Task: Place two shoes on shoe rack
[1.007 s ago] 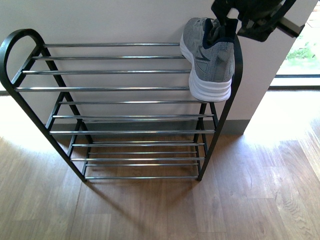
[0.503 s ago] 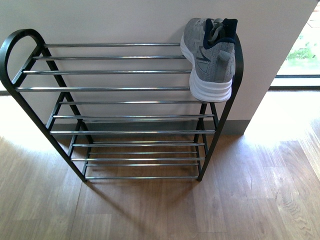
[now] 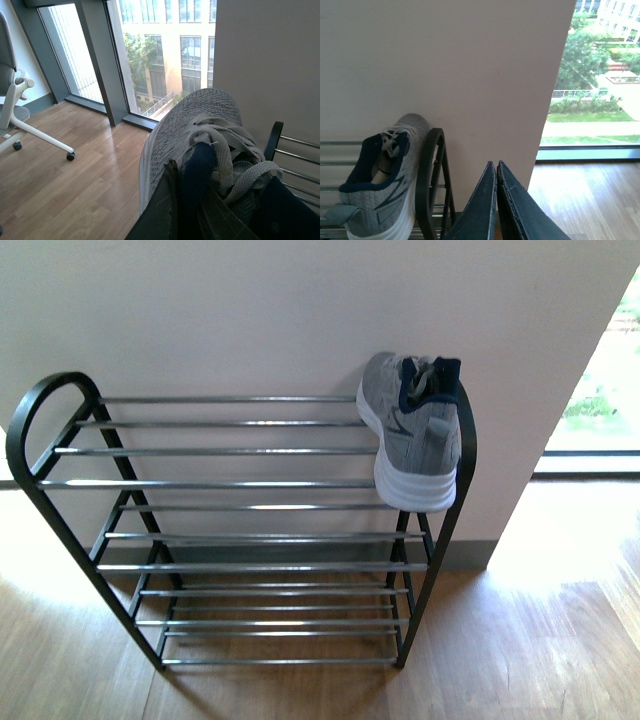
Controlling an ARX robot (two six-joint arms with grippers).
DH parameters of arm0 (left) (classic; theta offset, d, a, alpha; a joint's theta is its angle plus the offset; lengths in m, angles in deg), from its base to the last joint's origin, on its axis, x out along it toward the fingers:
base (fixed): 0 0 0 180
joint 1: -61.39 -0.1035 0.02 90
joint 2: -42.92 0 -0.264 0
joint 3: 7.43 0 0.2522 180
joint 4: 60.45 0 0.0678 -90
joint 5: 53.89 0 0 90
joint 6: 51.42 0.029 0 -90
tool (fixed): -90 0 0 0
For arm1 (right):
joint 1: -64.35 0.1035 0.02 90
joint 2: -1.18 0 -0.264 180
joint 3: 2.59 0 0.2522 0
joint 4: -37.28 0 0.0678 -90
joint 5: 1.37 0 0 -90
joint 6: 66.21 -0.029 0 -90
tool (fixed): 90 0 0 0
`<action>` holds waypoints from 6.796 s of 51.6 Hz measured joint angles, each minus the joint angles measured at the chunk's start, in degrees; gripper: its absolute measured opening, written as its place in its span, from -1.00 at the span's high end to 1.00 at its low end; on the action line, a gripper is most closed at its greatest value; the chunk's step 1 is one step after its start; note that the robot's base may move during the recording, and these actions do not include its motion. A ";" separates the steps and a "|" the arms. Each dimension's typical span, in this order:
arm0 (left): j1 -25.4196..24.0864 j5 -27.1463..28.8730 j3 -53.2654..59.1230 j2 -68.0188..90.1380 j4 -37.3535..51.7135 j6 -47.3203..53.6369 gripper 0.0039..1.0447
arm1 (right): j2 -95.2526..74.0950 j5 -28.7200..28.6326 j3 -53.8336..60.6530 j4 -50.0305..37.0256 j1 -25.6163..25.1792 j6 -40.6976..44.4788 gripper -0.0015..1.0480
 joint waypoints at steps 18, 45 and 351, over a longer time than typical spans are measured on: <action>0.00 0.00 0.00 0.00 0.00 0.00 0.98 | 15.63 -3.89 12.37 3.50 -4.00 0.00 0.97; 0.00 -0.02 0.00 0.00 0.00 0.00 0.98 | 38.71 -8.17 19.87 18.78 -8.26 0.07 0.97; 6.54 -43.93 -54.31 93.35 11.80 -24.20 -0.82 | 79.41 -8.28 19.93 58.18 -8.26 0.15 -0.82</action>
